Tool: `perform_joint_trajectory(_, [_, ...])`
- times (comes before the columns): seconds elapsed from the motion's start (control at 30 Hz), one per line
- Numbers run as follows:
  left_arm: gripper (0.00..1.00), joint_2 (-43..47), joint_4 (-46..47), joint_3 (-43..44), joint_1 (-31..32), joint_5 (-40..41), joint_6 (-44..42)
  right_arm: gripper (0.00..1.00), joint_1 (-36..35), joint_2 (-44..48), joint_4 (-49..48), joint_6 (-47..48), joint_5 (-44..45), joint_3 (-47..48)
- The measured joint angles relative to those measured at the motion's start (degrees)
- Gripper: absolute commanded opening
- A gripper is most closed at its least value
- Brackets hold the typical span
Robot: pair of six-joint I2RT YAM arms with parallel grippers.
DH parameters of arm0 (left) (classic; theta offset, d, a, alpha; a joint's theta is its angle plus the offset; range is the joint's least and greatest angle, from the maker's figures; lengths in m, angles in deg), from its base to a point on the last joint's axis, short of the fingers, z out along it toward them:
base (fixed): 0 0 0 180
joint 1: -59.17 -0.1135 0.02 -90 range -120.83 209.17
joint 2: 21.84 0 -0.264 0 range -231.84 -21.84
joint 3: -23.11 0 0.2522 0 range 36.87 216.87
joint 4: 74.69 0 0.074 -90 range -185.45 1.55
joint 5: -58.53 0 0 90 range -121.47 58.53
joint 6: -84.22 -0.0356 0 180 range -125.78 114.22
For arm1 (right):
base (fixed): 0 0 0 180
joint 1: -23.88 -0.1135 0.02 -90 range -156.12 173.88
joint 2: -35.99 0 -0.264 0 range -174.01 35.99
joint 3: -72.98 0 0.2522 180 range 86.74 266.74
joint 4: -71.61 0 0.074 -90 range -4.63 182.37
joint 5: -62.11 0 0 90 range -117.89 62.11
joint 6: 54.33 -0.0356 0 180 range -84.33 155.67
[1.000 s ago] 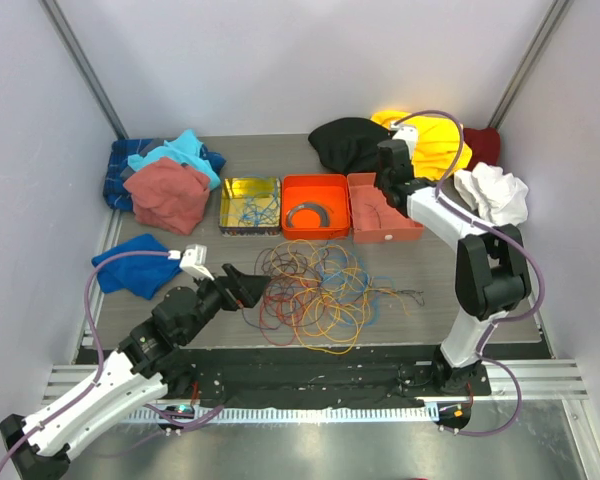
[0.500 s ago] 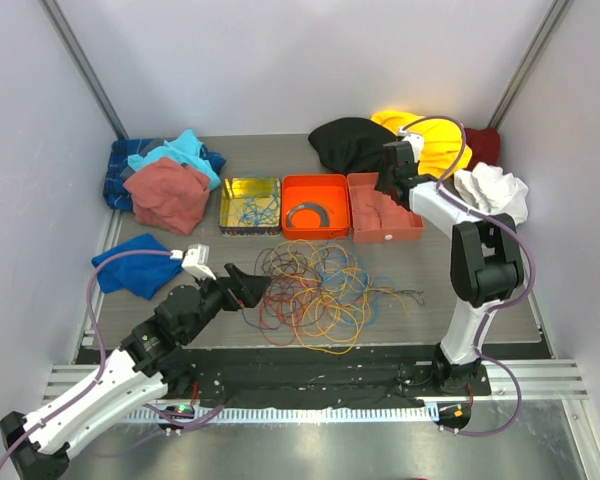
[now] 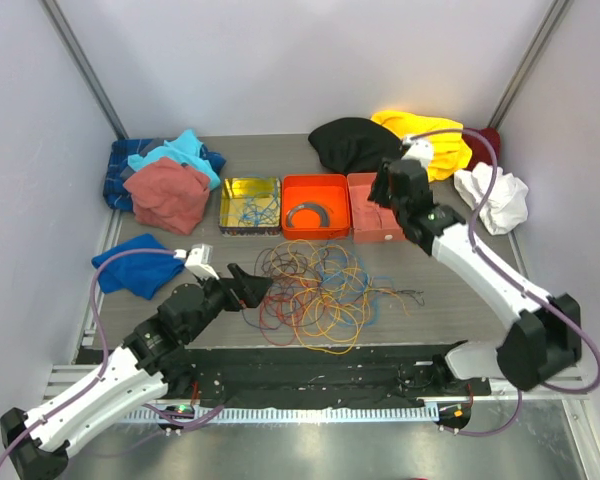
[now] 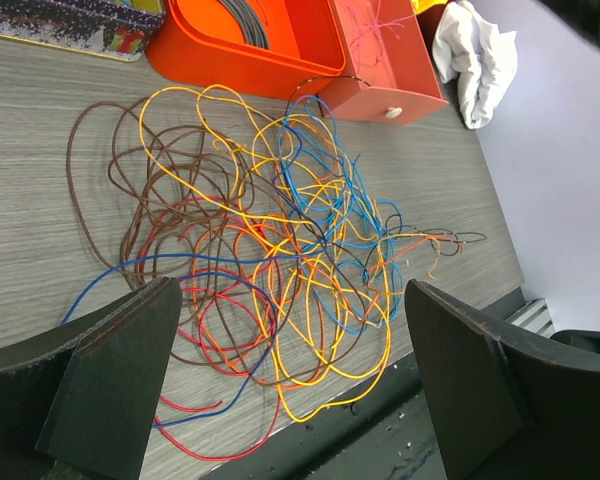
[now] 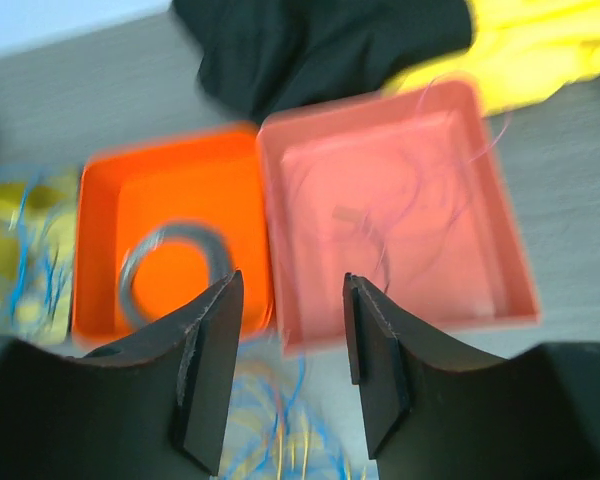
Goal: Untangle the cables
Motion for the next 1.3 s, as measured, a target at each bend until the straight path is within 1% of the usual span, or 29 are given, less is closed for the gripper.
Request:
perform_joint_trajectory(0.17, [1.0,-1.4,0.2,0.0,0.0,0.0,0.0,0.49,-11.7,12.0,1.4,-1.2,-0.1,-13.4])
perform_joint_trajectory(0.3, [1.0,-4.7,0.2,0.1,0.0,0.0,0.0,0.49,-19.4,18.9,4.4,-3.5,0.4,-21.0])
perform_joint_trajectory(0.43, [1.0,-8.0,0.2,0.9,0.0,0.1,0.2,0.49,-23.9,23.9,7.8,-4.7,0.9,-24.8])
perform_joint_trajectory(0.5, [1.0,-9.4,0.1,1.1,0.0,0.5,0.4,0.49,-26.0,24.6,8.1,-4.9,0.4,-25.3])
perform_joint_trajectory(0.63, [1.0,-12.1,-3.1,3.2,0.0,3.6,1.6,0.49,-33.1,21.5,6.3,-5.2,-1.1,-25.4])
perform_joint_trajectory(0.73, [1.0,-14.3,-7.3,5.6,0.0,7.0,3.4,0.49,-40.2,15.2,3.9,-4.8,-1.2,-24.7])
perform_joint_trajectory(0.83, [1.0,-14.5,-11.0,6.3,0.0,10.3,6.1,0.48,-43.9,9.0,0.9,-4.0,-2.8,-23.3])
perform_joint_trajectory(0.9, [1.0,-13.7,-13.6,6.3,0.0,12.2,7.8,0.48,-44.1,5.9,-0.7,-3.9,-3.7,-22.2])
perform_joint_trajectory(1.0, [1.0,-11.0,-16.4,6.3,0.0,14.2,9.9,0.48,-44.0,3.5,-2.7,-3.8,-4.5,-21.2])
perform_joint_trajectory(1.2, [1.0,-7.8,-18.1,5.3,0.0,15.2,12.0,0.48,-44.0,1.6,-3.6,-3.5,-5.3,-19.3])
perform_joint_trajectory(1.3, [1.0,-7.9,-18.1,4.2,0.0,14.8,12.4,0.47,-44.0,0.5,-3.6,-3.5,-5.3,-18.6])
